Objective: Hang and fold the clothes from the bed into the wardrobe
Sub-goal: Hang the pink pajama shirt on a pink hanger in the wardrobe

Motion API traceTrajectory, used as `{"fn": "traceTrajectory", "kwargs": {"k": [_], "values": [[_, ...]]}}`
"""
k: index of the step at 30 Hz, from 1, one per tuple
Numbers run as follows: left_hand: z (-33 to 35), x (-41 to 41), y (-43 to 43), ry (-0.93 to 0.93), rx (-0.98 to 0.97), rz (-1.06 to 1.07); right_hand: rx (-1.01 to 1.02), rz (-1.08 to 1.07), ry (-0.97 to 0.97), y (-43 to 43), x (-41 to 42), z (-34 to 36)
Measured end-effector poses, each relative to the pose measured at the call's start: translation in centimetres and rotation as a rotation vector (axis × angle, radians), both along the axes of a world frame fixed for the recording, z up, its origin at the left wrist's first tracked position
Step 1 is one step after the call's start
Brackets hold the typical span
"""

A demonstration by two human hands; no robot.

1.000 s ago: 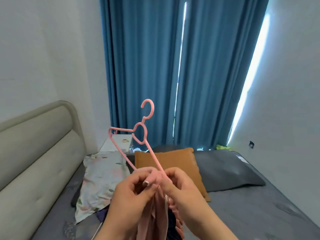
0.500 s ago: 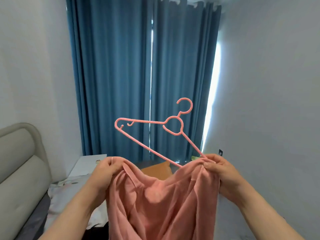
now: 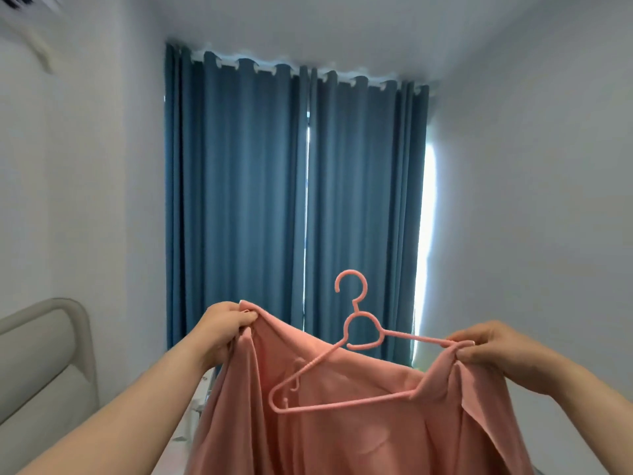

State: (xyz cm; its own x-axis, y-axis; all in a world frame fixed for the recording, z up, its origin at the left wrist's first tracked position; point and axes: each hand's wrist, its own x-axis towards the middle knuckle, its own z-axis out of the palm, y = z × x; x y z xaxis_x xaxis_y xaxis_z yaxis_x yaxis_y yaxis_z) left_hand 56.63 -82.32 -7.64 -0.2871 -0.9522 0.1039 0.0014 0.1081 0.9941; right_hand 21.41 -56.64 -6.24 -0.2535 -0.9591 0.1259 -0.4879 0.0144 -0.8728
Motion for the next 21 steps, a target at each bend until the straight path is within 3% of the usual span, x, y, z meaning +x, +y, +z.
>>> {"fn": "traceTrajectory", "kwargs": {"k": [2, 5, 9, 10, 16, 21], "values": [[1.3, -0.8, 1.0, -0.018, -0.033, -0.057, -0.025, -0.047, 0.119, -0.4, 0.2, -0.1], [2.7, -2.5, 3.0, -0.052, -0.154, -0.142, -0.123, -0.042, 0.031, -0.5, 0.7, -0.2], [2.6, -4.5, 4.9, -0.483, -0.881, -0.027, -0.266, -0.040, -0.233, -0.5, 0.7, 0.4], [2.4, -4.8, 4.9, -0.530, -0.954, -0.004, -0.276, -0.043, -0.257, -0.6, 0.7, 0.5], [1.7, -6.3, 3.9, -0.677, -0.875, -0.100, -0.373, -0.205, -0.187, -1.8, 0.3, 0.5], [1.4, -6.5, 2.6, -0.620, -0.825, 0.145, -0.641, -0.598, 0.072, -2.8, -0.9, 0.7]]}}
